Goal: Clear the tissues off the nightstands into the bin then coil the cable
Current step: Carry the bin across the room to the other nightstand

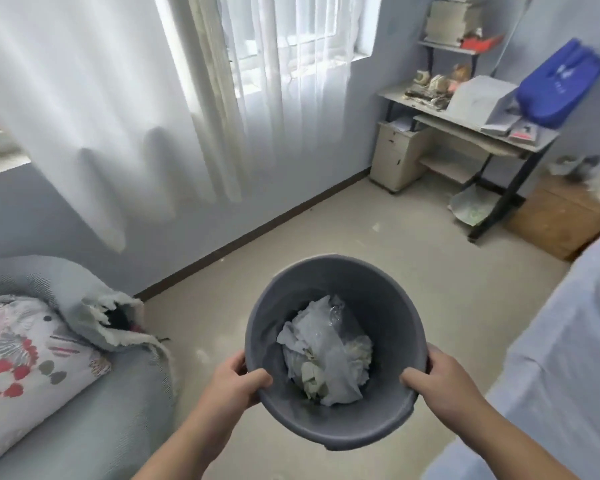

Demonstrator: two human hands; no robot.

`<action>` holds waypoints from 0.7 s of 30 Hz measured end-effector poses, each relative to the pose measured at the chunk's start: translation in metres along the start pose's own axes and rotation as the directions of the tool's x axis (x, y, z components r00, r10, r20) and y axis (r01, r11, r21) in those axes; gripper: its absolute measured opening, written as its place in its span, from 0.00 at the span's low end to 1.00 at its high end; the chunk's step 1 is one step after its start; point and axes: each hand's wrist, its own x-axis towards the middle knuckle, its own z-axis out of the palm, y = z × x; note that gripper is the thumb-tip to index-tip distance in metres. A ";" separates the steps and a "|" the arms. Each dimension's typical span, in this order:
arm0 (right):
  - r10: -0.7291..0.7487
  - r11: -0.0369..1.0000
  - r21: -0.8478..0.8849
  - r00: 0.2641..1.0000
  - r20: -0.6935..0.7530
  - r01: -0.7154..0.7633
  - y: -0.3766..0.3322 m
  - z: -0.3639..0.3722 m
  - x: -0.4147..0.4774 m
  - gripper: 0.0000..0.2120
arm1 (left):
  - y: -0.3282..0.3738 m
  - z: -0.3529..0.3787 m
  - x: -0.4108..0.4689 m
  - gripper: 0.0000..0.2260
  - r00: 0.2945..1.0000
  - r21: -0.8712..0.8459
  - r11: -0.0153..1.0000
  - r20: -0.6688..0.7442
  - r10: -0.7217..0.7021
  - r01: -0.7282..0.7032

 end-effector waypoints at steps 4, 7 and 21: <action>0.100 0.992 0.100 0.971 -0.218 -0.080 0.000 -0.051 0.030 0.05 | 0.071 0.059 0.096 0.18 0.971 0.162 0.986 0.237 -0.006 -0.033; 0.200 0.973 0.182 0.918 -0.343 -0.144 0.017 -0.086 0.056 0.03 | 0.111 0.119 0.153 0.19 0.925 0.238 0.968 0.379 -0.023 -0.074; 0.343 0.917 0.337 0.855 -0.390 -0.214 0.033 -0.312 0.254 0.05 | 0.233 0.387 0.370 0.20 0.839 0.393 0.912 0.530 -0.124 -0.113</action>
